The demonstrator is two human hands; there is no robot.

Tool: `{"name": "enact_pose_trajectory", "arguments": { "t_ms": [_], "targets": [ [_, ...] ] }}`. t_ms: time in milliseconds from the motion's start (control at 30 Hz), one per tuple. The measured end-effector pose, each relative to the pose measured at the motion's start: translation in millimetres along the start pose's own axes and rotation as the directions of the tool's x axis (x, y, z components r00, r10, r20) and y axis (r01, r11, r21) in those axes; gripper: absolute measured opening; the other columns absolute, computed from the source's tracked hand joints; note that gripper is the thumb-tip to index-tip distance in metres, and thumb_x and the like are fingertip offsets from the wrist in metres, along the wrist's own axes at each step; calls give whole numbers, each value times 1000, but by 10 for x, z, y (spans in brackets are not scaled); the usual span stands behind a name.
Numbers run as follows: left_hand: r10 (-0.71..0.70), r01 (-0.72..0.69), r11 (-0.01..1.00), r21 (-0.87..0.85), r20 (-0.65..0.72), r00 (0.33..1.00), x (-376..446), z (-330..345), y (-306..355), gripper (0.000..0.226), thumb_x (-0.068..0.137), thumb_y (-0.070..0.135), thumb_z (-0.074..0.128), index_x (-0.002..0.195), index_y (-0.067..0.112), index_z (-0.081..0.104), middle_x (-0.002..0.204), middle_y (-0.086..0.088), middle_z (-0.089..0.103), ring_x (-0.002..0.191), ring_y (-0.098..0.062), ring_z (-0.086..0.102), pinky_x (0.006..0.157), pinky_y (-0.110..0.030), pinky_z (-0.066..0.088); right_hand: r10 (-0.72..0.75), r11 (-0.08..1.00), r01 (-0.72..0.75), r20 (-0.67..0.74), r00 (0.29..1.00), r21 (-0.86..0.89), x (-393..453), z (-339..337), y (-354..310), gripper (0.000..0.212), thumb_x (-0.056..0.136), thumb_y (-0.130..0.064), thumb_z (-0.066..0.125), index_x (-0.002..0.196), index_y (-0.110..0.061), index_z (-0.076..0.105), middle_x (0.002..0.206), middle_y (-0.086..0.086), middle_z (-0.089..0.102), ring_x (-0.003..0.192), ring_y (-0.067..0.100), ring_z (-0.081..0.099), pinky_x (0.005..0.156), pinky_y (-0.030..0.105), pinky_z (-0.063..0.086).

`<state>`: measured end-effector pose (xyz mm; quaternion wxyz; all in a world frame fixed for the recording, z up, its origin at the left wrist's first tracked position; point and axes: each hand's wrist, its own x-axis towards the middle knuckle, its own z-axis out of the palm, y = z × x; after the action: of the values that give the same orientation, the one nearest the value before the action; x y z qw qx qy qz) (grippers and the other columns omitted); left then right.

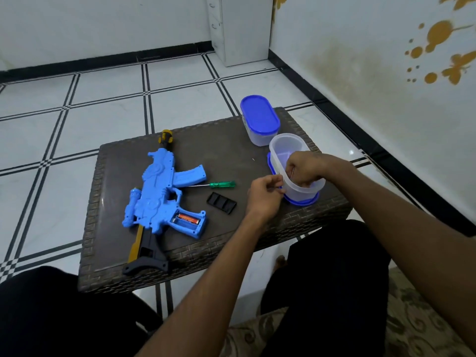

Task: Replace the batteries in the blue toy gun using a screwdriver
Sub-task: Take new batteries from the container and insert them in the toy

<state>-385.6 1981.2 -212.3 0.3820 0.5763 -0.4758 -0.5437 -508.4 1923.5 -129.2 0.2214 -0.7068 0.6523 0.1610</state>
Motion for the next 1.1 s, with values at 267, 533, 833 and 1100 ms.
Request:
{"name": "enact_pose_trajectory", "arguments": {
  "t_ms": [267, 533, 833, 1100],
  "targets": [
    [0, -1, 1000, 10, 28, 1000, -40, -30, 70, 33, 87, -7, 53, 112, 6, 69, 103, -9, 72, 98, -23, 68, 92, -41, 55, -68, 992, 84, -170, 983, 89, 97, 152, 5, 51, 88, -11, 66, 135, -23, 51, 121, 12, 60, 90, 22, 53, 68, 32, 47],
    [86, -100, 990, -94, -147, 985, -220, -326, 203, 33, 92, -8, 46, 117, 7, 63, 93, -1, 67, 87, -13, 67, 89, -31, 55, -25, 953, 188, -558, 830, 236, -166, 47, -7, 32, 81, -12, 73, 109, -17, 58, 103, 5, 64, 84, 17, 57, 71, 29, 50],
    [95, -226, 943, -246, -450, 888, -577, -1346, 51, 25, 93, -7, 51, 108, 4, 67, 99, -10, 70, 86, -14, 69, 78, -21, 56, -374, 459, 552, -413, 831, 696, -504, 217, -1027, 32, 87, -2, 62, 116, -15, 69, 84, 7, 65, 77, 12, 59, 73, 30, 56],
    [111, -192, 962, -195, -364, 925, -808, -1754, -16, 14, 89, 14, 68, 103, 10, 72, 94, -12, 74, 88, -22, 71, 80, -28, 58, -386, 462, 487, -326, 863, 741, -323, 441, -1294, 18, 80, 0, 74, 97, -6, 74, 96, 14, 74, 85, 15, 68, 87, 31, 55]
  ]
}}
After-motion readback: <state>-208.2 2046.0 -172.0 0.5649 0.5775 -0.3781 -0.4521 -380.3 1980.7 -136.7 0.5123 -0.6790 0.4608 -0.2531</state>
